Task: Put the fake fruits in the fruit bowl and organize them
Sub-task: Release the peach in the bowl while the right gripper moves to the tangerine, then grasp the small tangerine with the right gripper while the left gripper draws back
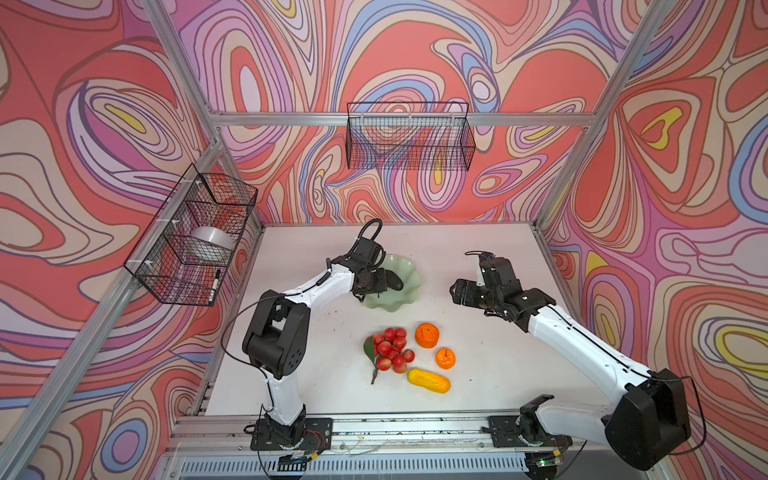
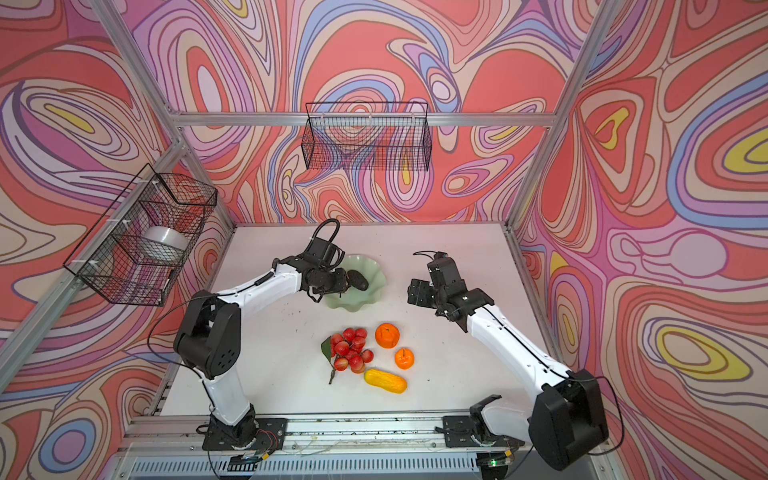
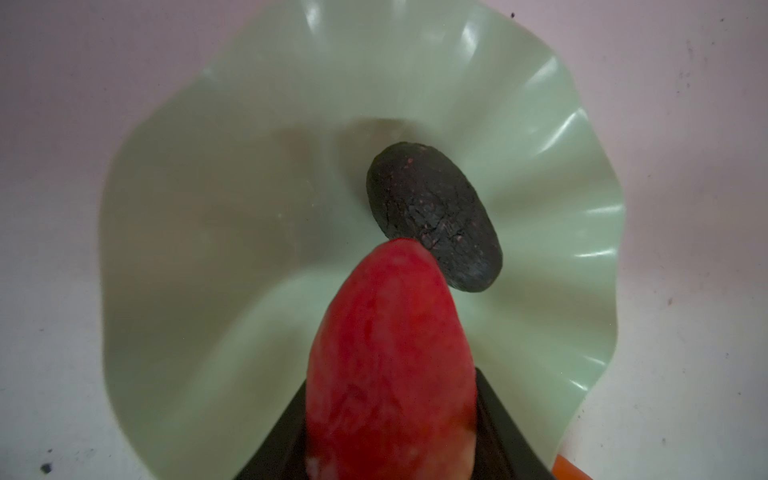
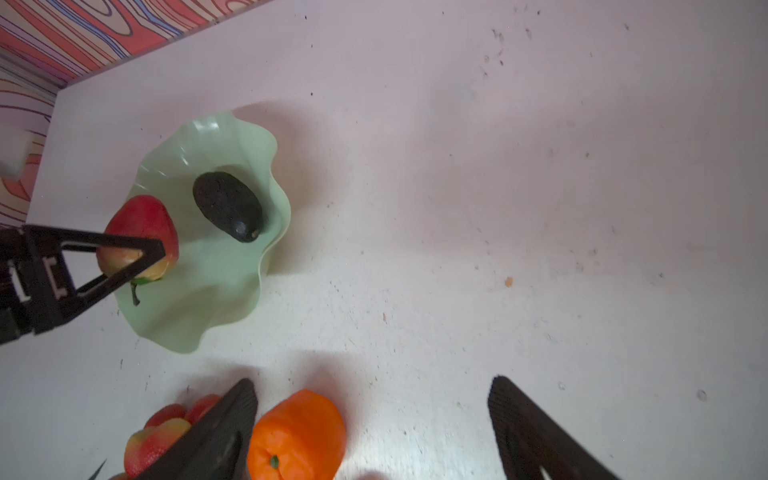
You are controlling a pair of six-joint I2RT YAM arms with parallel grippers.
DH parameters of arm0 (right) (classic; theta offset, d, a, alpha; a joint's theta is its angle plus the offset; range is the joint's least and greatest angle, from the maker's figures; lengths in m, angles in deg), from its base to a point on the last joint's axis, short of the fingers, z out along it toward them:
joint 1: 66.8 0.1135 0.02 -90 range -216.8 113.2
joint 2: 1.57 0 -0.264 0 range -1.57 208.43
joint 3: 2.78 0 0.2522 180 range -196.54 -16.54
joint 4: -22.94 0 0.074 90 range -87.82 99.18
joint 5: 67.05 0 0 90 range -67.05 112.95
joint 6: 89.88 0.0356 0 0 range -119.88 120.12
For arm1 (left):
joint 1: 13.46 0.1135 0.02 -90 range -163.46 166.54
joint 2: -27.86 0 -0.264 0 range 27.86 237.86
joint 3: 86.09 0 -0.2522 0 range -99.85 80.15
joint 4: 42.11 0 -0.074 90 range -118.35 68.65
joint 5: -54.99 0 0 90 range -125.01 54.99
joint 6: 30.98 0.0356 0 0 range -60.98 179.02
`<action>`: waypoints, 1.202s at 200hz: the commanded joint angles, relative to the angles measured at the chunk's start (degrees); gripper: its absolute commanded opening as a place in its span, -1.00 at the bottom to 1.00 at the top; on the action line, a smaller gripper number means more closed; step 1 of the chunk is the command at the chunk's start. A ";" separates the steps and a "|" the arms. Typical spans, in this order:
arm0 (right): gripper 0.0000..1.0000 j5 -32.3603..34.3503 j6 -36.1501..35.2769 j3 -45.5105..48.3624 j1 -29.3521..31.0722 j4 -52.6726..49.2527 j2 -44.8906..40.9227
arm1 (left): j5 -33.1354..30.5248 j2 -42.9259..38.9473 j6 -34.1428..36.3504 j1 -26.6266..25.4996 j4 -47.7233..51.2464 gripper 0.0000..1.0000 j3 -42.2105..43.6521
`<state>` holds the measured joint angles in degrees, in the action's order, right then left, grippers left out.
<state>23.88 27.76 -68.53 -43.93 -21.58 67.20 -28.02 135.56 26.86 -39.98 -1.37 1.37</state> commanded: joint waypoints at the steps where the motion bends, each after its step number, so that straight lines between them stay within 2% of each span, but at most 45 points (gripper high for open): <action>1: 0.81 -0.96 0.90 3.72 0.26 -4.36 -5.07 | -0.57 3.49 -0.79 0.24 2.28 -0.06 -4.27; 35: 0.78 -5.29 4.59 9.07 1.22 -3.56 -9.62 | 0.36 8.45 -1.69 0.24 3.50 -0.05 -6.97; 53: 0.77 -5.42 5.84 10.97 2.28 -3.34 -10.60 | 0.74 9.54 -2.24 0.20 3.76 0.05 -7.13; 60: 0.77 -5.42 6.26 11.61 2.68 -3.34 -10.68 | 0.88 9.69 -2.22 0.24 3.74 0.13 -7.01; 70: 0.76 -5.48 7.15 12.52 3.59 -3.34 -10.65 | 1.49 9.29 -2.27 0.22 3.20 0.36 -6.36; 77: 0.76 -5.03 7.88 13.13 4.40 -3.50 -10.63 | 1.54 8.77 -2.22 0.24 3.10 0.45 -6.09; 114: 0.74 -2.20 12.16 15.37 12.19 -2.25 -8.73 | 1.82 2.35 -1.70 0.24 1.51 0.68 -5.50; 139: 0.74 -0.88 14.92 15.54 16.24 -0.07 -5.12 | 0.35 -5.05 -0.43 0.22 -0.05 0.73 -5.51; 163: 0.73 1.48 17.66 16.01 18.02 0.99 -2.21 | -4.15 -14.42 0.89 0.33 -3.51 0.76 -2.29; 213: 0.71 1.52 20.83 16.90 22.11 4.43 4.21 | -12.74 -42.43 3.50 0.33 -23.99 0.93 21.29; 226: 0.69 1.68 21.72 16.68 23.19 4.99 6.02 | -15.43 -48.45 3.20 0.38 -24.70 0.98 26.40; 240: 0.55 2.49 22.60 16.61 23.65 5.34 7.46 | -18.01 -53.78 2.12 0.36 -22.73 0.99 30.88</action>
<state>24.27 47.75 -52.23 -21.41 -18.02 72.64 -39.50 87.85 28.89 -39.98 -21.54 25.26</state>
